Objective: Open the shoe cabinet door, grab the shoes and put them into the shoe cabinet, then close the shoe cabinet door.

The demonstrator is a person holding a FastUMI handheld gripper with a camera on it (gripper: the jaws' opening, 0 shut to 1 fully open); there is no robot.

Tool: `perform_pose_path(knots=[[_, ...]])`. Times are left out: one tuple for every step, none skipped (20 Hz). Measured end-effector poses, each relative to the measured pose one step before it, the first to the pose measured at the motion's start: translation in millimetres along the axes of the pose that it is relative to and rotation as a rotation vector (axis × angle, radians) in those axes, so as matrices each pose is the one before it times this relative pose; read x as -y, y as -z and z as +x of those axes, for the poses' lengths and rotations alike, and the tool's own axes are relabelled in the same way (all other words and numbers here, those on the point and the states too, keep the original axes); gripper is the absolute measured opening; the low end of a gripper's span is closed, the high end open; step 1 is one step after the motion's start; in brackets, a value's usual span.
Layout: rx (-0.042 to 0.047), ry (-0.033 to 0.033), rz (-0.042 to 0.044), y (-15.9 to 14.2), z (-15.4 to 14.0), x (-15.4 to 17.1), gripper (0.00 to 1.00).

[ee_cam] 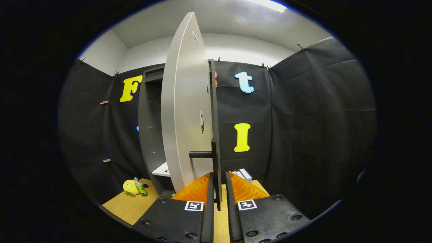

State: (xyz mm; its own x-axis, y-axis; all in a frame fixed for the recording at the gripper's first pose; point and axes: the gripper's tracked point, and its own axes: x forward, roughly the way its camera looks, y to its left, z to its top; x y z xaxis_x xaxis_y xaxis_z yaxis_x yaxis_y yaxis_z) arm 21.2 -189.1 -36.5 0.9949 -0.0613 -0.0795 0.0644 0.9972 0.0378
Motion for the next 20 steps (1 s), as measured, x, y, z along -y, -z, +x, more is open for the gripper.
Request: perform_pose_path(knots=[[0.00216,0.00553,0.00301,-0.29,-0.30,6.34,0.22],[-0.00182,-0.00219,0.00479,0.77,0.51,2.96,0.22],[-0.00018,-0.00476,0.00180,0.15,-0.66,2.09,0.22],[0.00165,-0.00359,0.00083,-0.28,0.95,3.37,0.22],[0.00059,-0.00448,0.00096,-0.24,0.16,2.30,0.22],[0.00032,-0.00495,0.00207,0.00,-0.22,0.57,0.22],[0.00071,-0.00532,0.00183,-0.18,-0.66,-0.22,0.22],[0.00250,-0.00358,0.00120,0.31,-0.28,0.32,0.22],[0.00519,-0.00210,-0.00167,-0.32,-2.73,0.99,0.22],[0.01184,-0.00274,-0.00382,-1.05,-3.58,0.00,0.22],[0.01685,-0.00564,-0.00483,-4.17,-4.41,-1.13,0.22],[0.01709,-0.00196,-0.00658,-6.12,-5.95,0.25,0.22],[0.01080,-0.00173,-0.00666,-3.74,-6.18,-0.62,0.22],[0.00435,-0.00246,-0.00501,-0.35,-6.50,-1.59,0.22],[0.00274,-0.00398,-0.00198,-1.16,-7.07,-3.58,0.22],[0.00136,-0.00942,-0.00020,-0.53,-7.21,-8.18,0.22],[0.00235,-0.00920,-0.00372,0.70,-6.91,-9.09,0.22],[-0.00111,-0.01158,-0.00495,1.21,-5.53,-10.55,0.22],[-0.00261,-0.01479,-0.00410,2.92,-5.30,-10.72,0.22],[-0.00173,-0.01767,-0.00245,3.94,-4.76,-13.00,0.22]])
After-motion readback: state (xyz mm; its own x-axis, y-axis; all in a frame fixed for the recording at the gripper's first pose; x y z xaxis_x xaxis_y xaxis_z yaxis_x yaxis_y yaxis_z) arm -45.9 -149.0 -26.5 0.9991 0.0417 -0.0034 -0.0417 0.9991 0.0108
